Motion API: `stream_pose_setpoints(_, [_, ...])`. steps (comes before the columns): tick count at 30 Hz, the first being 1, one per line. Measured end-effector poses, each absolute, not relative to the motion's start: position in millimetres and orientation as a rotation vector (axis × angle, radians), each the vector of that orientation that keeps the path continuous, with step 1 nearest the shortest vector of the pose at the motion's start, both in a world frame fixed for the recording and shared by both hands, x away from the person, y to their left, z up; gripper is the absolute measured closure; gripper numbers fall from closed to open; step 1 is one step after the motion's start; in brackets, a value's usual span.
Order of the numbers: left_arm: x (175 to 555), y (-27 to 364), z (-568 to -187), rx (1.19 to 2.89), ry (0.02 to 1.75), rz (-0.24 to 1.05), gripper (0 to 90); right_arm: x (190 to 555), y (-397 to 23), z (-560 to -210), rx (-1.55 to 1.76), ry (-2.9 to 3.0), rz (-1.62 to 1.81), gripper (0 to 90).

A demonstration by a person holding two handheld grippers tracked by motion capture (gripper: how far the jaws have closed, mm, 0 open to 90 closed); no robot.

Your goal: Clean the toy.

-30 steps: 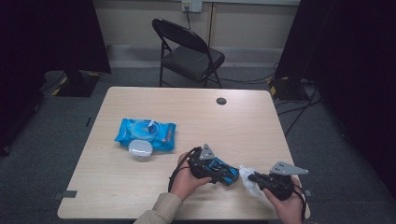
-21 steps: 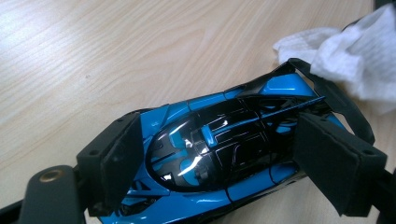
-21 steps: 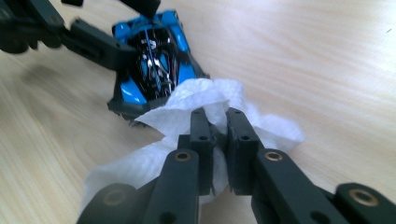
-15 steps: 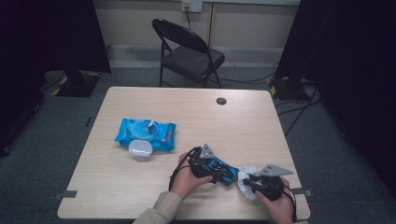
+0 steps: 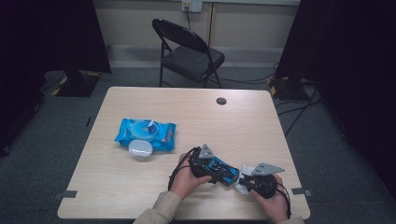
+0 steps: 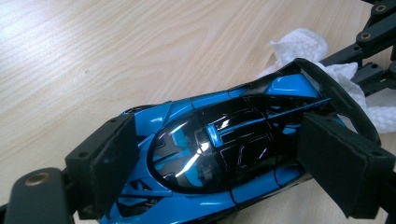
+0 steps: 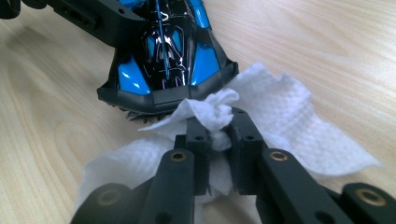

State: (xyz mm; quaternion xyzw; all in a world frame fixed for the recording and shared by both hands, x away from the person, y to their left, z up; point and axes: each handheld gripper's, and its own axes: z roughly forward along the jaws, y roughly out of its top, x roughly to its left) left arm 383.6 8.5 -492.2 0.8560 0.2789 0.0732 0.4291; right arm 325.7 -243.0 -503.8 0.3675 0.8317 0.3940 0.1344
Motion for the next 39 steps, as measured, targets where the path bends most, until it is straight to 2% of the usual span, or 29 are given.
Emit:
stream_pose_setpoints(18, [384,9,-492,2.139,0.695,0.185,12.6,313,-238,-501,1.050,2.499,1.167,85.7])
stream_pose_setpoints(39, [383,8,-492,2.135,0.695,0.186,12.6,298,-196,-500,0.921,2.592,1.191,85.9])
